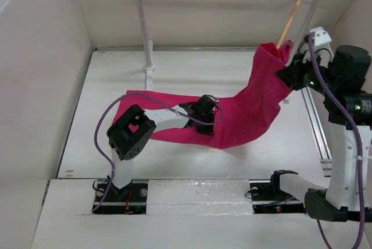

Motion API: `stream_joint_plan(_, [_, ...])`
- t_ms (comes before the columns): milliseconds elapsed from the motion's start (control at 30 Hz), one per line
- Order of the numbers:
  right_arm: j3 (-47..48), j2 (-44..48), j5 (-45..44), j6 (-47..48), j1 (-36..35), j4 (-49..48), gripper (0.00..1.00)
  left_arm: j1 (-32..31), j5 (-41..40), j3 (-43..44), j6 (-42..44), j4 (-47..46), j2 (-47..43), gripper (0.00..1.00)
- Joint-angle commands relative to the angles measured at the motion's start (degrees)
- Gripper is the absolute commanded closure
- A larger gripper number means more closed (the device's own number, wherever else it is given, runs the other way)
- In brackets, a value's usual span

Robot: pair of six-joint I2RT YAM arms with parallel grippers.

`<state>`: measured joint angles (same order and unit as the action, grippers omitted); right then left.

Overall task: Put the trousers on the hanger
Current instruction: Fold the trousers

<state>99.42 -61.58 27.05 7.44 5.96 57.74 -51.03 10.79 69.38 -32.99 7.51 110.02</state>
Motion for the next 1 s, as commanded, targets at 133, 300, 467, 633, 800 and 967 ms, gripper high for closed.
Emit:
stream_joint_plan(133, [-0.5,-8.5,-8.1,-6.8,-22.6,-16.7,1.0,14.2,-3.3,-3.2,0.3,7.2,-15.6,1.0])
stream_joint_plan(300, [1.7,-18.1,-12.4,-11.5,-32.5,-25.4,1.0,29.7,-5.5,-1.5,1.4,11.2,-27.4,1.0])
stream_joint_plan(467, [13.2,-34.5,-12.8,-15.2,-42.3,-28.9,1.0,39.3,-9.2,8.1,2.2,13.3,-35.0,1.0])
stream_joint_plan(633, [27.1,-50.8,-12.0,-21.1,-50.4,-30.8,1.0,45.4,-12.5,18.6,3.0,16.1,-37.7,1.0])
stream_joint_plan(800, [27.8,-64.9,-5.0,-32.2,-57.2,-47.4,0.42,54.9,-4.4,22.8,3.2,17.4,-37.0,0.99])
stream_joint_plan(967, [24.6,-61.9,-2.5,-26.4,-55.5,-41.6,0.25,54.9,-3.8,15.6,2.4,14.9,-38.4,0.9])
